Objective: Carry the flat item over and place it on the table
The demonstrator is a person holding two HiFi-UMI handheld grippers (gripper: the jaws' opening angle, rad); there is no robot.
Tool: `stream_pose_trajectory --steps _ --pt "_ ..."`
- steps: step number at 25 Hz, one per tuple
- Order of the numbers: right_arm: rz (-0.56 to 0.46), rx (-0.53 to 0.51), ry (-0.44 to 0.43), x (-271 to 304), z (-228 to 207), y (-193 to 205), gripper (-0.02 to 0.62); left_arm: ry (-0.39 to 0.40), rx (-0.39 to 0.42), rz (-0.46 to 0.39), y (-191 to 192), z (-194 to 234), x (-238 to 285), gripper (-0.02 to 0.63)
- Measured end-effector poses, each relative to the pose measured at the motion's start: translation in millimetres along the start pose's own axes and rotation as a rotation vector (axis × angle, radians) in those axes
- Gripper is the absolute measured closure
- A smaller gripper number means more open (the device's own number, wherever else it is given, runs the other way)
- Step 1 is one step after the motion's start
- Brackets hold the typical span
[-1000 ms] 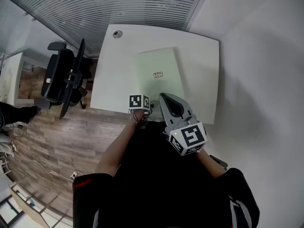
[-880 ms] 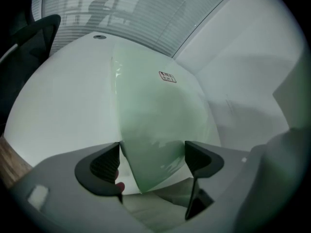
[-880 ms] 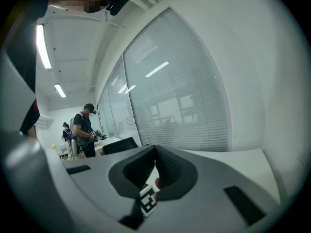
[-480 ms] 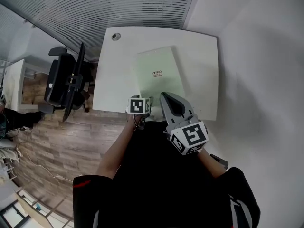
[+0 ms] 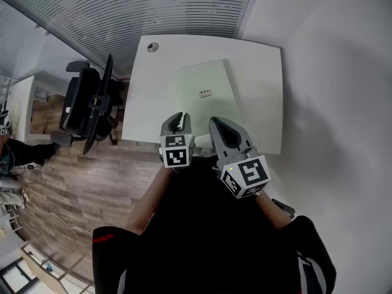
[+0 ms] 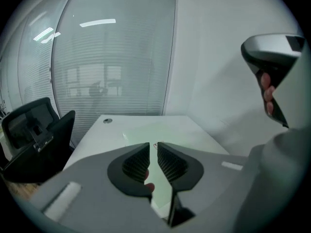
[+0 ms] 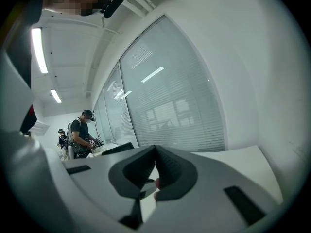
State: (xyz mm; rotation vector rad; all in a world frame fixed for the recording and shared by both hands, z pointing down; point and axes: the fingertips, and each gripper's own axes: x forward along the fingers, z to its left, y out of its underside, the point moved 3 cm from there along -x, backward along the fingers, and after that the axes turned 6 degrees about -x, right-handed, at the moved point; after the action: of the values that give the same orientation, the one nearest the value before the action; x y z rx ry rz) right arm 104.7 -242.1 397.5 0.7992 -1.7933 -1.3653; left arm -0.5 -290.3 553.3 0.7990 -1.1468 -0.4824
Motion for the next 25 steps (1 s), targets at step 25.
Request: stream_pose_trajectory --steps 25 --pt "-0.066 -0.016 0.090 -14 -3 -8 0.594 0.071 0.040 -0.520 -84 -48 -120 0.600"
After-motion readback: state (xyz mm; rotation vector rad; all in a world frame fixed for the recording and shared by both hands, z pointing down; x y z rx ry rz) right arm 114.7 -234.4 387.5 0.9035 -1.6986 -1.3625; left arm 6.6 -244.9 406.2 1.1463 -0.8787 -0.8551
